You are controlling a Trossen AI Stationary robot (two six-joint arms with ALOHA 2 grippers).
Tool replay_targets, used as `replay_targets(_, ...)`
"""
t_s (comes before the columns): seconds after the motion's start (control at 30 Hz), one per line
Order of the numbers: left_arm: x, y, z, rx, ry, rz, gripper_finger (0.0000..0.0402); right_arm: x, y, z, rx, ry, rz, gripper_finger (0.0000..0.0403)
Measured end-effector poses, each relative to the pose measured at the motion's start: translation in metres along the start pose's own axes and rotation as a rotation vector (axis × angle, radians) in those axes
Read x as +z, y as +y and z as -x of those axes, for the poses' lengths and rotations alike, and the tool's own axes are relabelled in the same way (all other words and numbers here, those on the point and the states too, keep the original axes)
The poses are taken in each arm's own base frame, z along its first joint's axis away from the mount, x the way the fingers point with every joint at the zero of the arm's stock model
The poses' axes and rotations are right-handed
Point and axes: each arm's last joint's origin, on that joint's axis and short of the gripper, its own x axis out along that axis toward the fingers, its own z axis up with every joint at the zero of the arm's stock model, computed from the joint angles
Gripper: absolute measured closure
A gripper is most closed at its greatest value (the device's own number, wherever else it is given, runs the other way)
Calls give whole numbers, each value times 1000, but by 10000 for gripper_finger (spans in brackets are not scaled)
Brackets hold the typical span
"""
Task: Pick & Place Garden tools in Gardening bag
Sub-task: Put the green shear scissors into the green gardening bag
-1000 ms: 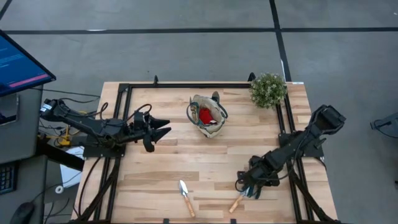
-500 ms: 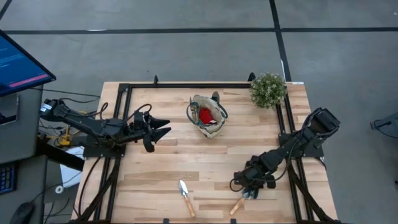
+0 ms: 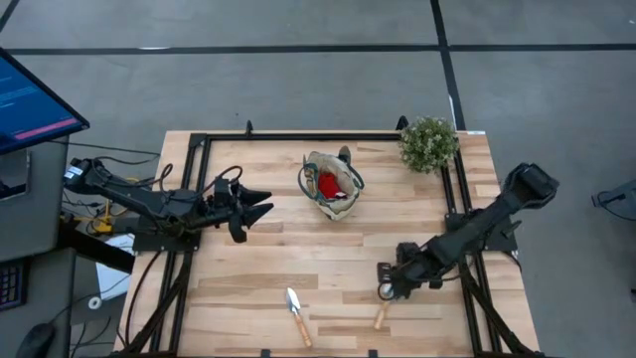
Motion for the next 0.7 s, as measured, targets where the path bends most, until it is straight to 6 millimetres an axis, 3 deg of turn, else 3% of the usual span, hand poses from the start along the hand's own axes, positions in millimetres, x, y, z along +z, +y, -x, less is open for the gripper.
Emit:
replay_targets(0.3,-11,0,-10,-39,68,95,199,2,6,60,270,-135,168,364)
replay_targets(0.7,-36,16,-59,-274,227,211,199,7,47,106,764,-206,524,364)
